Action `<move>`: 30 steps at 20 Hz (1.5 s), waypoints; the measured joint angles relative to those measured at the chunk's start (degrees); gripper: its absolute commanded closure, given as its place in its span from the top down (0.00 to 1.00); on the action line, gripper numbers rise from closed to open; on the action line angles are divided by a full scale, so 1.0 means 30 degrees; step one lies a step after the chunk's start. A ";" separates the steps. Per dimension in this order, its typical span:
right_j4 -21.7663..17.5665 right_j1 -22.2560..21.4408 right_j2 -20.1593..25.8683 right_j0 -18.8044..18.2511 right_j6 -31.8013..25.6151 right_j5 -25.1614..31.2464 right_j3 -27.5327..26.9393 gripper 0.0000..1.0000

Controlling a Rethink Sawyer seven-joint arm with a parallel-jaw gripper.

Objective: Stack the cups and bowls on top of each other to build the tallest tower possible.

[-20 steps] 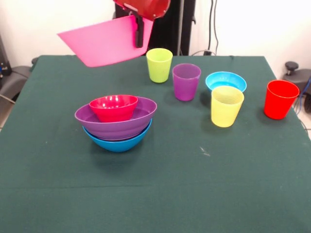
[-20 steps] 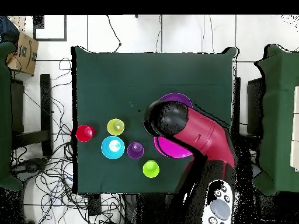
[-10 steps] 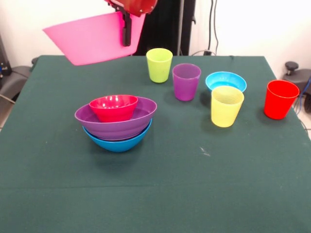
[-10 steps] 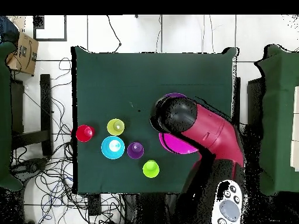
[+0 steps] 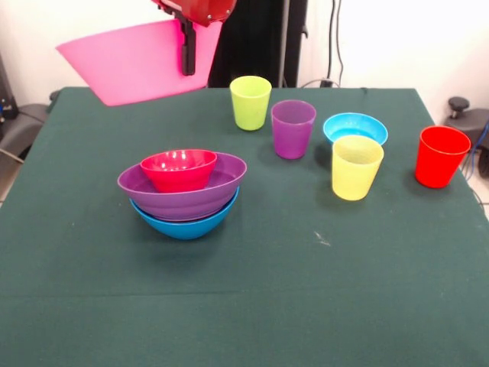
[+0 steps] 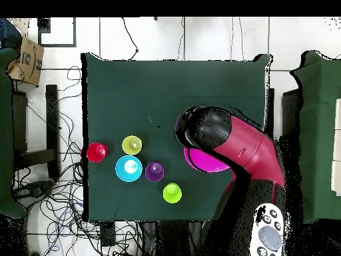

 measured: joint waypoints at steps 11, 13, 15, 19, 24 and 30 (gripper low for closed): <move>0.0016 0.0116 0.1399 -0.0621 0.0000 -0.2872 0.0237 0.00; 0.0016 0.0116 0.1549 -0.0647 0.0000 -0.3277 0.0305 0.00; 0.0016 0.0116 0.1740 -0.0657 0.0000 -0.3710 0.0370 0.00; 0.0016 0.0118 0.2072 -0.0659 0.0000 -0.3833 0.0375 0.00; 0.0016 0.0118 0.2347 -0.0659 0.0000 -0.3833 0.0375 0.00; 0.0016 0.0118 0.2498 -0.0663 0.0000 -0.3833 0.0375 0.00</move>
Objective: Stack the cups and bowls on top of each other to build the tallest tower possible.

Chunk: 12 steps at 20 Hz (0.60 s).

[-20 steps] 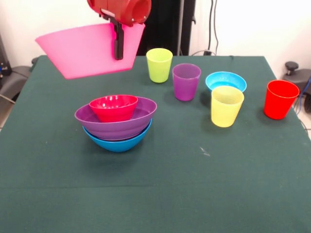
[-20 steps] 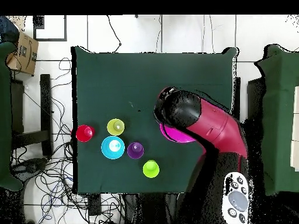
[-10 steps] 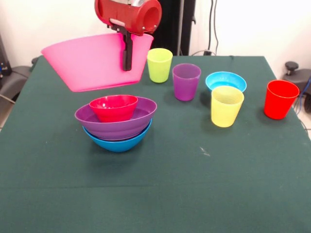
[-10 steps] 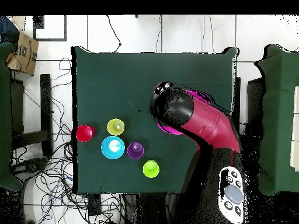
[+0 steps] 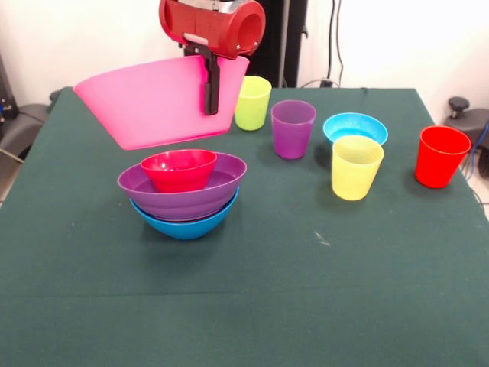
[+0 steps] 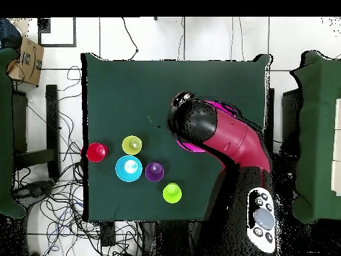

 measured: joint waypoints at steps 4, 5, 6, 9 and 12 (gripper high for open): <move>0.0000 0.0006 0.0044 -0.0008 0.0000 0.0000 0.0000 0.00; 0.0000 0.0006 0.0055 -0.0012 0.0000 0.0000 0.0000 0.00; 0.0000 0.0004 0.0063 -0.0020 0.0000 0.0000 0.0000 0.00; 0.0000 0.0012 0.0115 -0.0063 0.0000 0.0000 0.0000 0.00; 0.0000 0.0024 0.0165 -0.0114 0.0000 0.0000 0.0000 0.00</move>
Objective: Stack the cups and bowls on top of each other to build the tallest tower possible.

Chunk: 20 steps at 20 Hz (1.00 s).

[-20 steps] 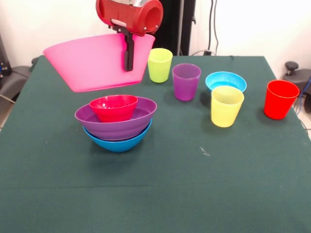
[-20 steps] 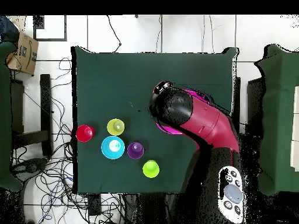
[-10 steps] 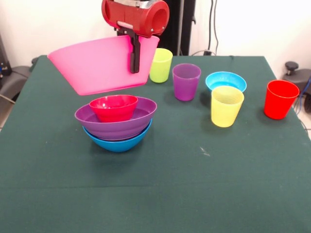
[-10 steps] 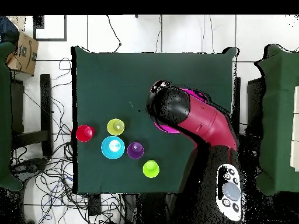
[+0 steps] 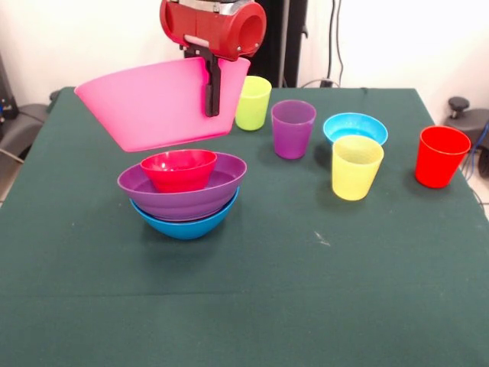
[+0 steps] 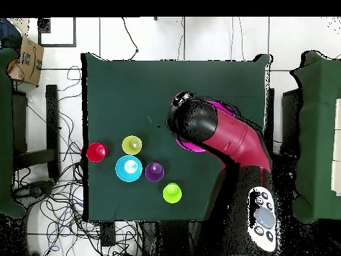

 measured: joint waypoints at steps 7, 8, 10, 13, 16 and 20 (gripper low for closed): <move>0.0000 0.0006 0.0176 -0.0130 0.0000 -0.0115 0.0000 0.00; 0.0000 0.0004 0.0245 -0.0176 0.0000 -0.0179 0.0000 0.00; 0.0000 0.0043 0.0401 -0.0268 0.0000 -0.0481 -0.0003 0.00; 0.0002 0.0280 0.0529 -0.0321 0.0000 -0.1156 -0.0004 0.00; -0.0008 0.0740 0.0630 -0.0337 0.0000 -0.1978 -0.0008 0.00; -0.0008 0.1352 0.0665 -0.0331 0.0000 -0.2781 -0.0019 0.00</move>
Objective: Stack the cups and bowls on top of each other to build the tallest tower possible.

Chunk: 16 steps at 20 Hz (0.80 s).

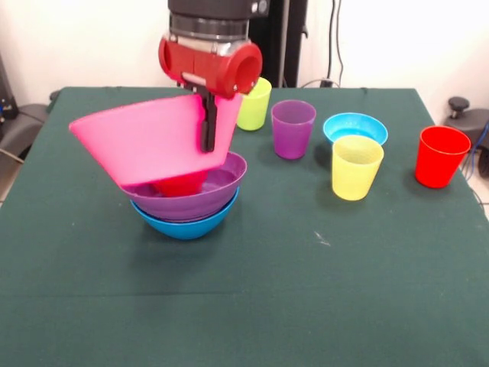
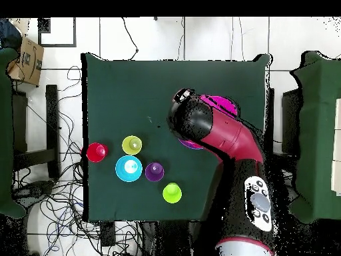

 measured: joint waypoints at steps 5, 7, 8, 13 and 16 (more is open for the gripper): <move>0.0000 0.0797 0.0000 0.0065 0.0000 -0.0191 -0.0008 0.00; 0.0002 0.0998 0.0000 0.0088 0.0000 -0.0193 -0.0010 0.00; 0.0004 0.1058 0.0000 0.0095 0.0000 -0.0195 -0.0011 0.00; 0.0004 0.1207 -0.0011 0.0174 0.0000 -0.0191 -0.0014 0.00; 0.0000 0.1211 -0.0044 0.0235 0.0000 -0.0195 -0.0011 0.00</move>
